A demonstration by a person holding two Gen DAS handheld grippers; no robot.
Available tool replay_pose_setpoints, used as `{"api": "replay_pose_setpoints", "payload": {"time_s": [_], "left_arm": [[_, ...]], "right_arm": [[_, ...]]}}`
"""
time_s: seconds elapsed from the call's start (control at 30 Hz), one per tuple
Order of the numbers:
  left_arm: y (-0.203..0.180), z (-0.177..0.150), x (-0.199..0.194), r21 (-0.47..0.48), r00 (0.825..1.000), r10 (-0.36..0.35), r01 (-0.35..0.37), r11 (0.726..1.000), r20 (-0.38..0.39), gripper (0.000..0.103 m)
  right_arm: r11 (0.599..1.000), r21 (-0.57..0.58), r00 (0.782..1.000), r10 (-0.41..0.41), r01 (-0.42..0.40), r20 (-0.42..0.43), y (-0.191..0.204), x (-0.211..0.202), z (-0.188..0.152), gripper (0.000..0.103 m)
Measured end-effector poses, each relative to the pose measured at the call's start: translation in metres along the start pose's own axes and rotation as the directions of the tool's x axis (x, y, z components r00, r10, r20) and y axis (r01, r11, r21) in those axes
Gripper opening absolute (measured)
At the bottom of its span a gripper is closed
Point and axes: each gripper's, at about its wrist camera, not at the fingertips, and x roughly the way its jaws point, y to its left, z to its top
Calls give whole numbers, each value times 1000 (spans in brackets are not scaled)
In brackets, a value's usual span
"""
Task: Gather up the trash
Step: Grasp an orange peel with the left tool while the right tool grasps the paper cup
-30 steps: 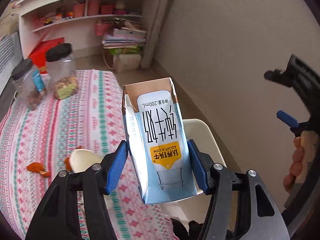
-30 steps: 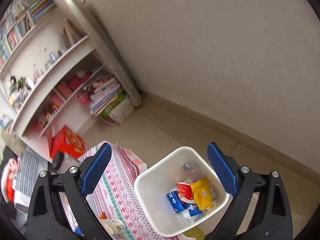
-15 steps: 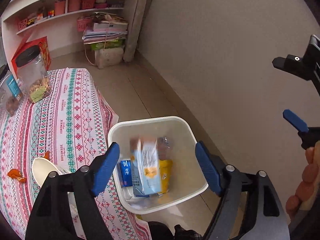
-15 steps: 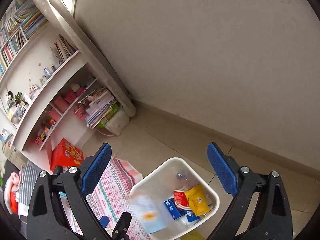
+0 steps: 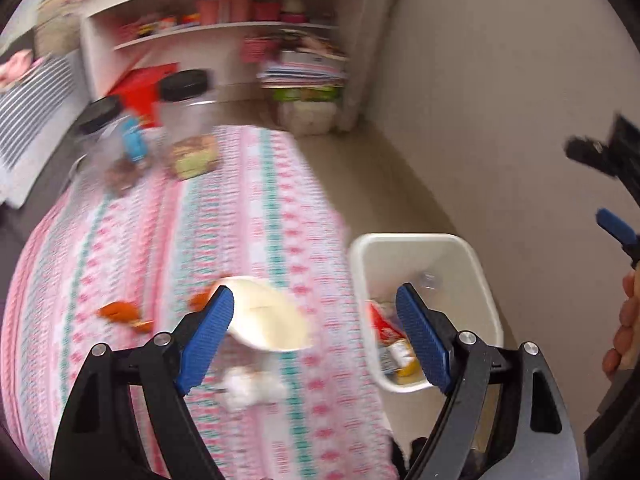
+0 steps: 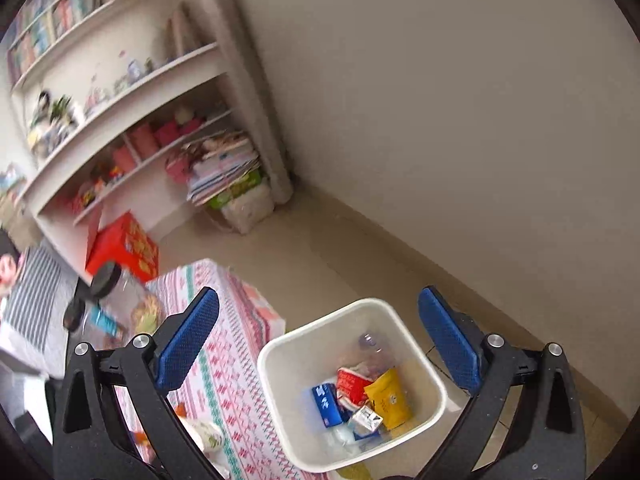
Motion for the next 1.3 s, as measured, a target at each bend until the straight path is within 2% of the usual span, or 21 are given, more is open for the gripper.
{"api": "replay_pose_setpoints", "payload": {"time_s": [0.17, 0.23, 0.3, 0.4, 0.5, 0.6, 0.67, 0.73, 0.8, 0.87, 0.9, 0.97, 1.0, 1.07, 1.2, 1.3], "left_arm": [[73, -4, 3, -122, 994, 107, -111, 986, -38, 81], [106, -8, 11, -171, 982, 171, -183, 968, -79, 81], [135, -13, 22, -238, 971, 199, -226, 945, -129, 81], [187, -23, 42, -407, 959, 181, -259, 876, -219, 81], [223, -36, 68, -555, 949, 118, -268, 787, -291, 80], [234, -40, 93, -628, 944, 80, -276, 728, -321, 79], [236, -38, 104, -650, 943, 79, -282, 706, -323, 79], [231, -36, 114, -650, 940, 81, -290, 702, -331, 77], [227, -36, 122, -628, 925, 105, -327, 707, -364, 74], [221, -32, 124, -579, 917, 150, -354, 735, -371, 61], [219, -32, 125, -552, 913, 161, -359, 752, -375, 50], [217, -32, 124, -519, 913, 158, -349, 781, -376, 47], [217, -32, 120, -500, 917, 148, -331, 800, -370, 42], [222, -33, 110, -482, 925, 134, -304, 821, -355, 34], [235, -34, 67, -479, 948, 101, -242, 844, -302, 27], [241, -37, 35, -485, 965, 60, -182, 855, -255, 23]], "right_arm": [[996, -90, 999, 16, -19, -34, 33, 7, -12, 96], [991, -129, 998, 25, -31, -53, 47, 9, -19, 96], [984, -176, 997, 28, -40, -71, 61, 10, -26, 96], [968, -246, 996, 29, -50, -90, 79, 13, -33, 96], [947, -313, 991, 38, -77, -128, 94, 19, -41, 96], [916, -387, 984, 39, -105, -174, 107, 24, -52, 96], [887, -446, 979, 27, -117, -203, 117, 28, -62, 96], [846, -516, 973, 9, -131, -231, 128, 32, -74, 96], [803, -577, 967, -4, -148, -254, 138, 35, -85, 96], [763, -624, 959, -16, -171, -282, 147, 38, -96, 96], [738, -646, 952, -19, -192, -305, 152, 40, -105, 96], [705, -670, 938, -19, -232, -345, 160, 43, -118, 96], [689, -681, 932, -22, -247, -361, 164, 45, -123, 96], [655, -705, 924, -29, -271, -382, 172, 46, -136, 96], [592, -745, 913, -37, -307, -406, 190, 49, -158, 96], [573, -760, 907, -67, -307, -417, 197, 58, -167, 96]]}}
